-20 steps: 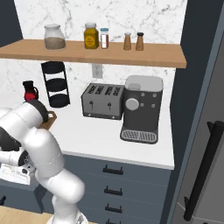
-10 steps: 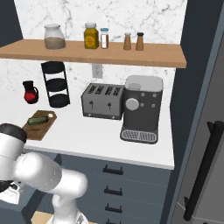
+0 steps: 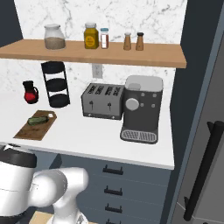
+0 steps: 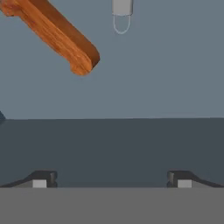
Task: Place the appropriate cutting tool for cutting the cucumber skin on the cutting board.
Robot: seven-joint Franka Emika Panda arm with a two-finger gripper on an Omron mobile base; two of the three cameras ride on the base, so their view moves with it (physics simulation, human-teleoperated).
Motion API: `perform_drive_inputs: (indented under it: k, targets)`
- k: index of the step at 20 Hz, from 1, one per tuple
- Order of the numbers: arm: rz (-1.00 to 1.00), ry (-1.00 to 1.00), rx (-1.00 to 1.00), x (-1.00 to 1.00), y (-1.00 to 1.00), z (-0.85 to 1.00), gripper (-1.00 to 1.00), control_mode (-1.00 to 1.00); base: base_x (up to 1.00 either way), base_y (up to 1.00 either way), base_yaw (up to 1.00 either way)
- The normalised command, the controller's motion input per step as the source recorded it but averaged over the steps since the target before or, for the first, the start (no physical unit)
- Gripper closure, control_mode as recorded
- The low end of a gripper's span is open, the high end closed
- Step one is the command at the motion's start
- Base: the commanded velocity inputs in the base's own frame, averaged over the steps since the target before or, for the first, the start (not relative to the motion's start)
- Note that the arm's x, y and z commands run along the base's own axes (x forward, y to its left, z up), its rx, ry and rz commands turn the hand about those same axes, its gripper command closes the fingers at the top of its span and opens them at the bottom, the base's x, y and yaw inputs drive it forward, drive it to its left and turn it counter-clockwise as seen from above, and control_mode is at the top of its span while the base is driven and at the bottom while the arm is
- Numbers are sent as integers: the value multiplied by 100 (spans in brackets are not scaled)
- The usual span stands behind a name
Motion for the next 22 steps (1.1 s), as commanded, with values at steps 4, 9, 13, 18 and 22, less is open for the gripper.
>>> perform_drive_inputs:
  k: [4, 9, 13, 18, 22]
  targets:
    - [0, -12, -10, 50, 24, 6, -100, -100, 0, 0, 0]
    - [0, -14, -3, 24, 0, -2, -100, -100, 0, 0, 0]
    - [0, -1, -8, 59, 0, 0, -100, -100, 0, 0, 0]
    - [0, -3, -10, 45, 0, -1, -100, -100, 0, 0, 0]
    - [0, -3, -15, 30, 1, -14, -100, -100, 0, 0, 0]
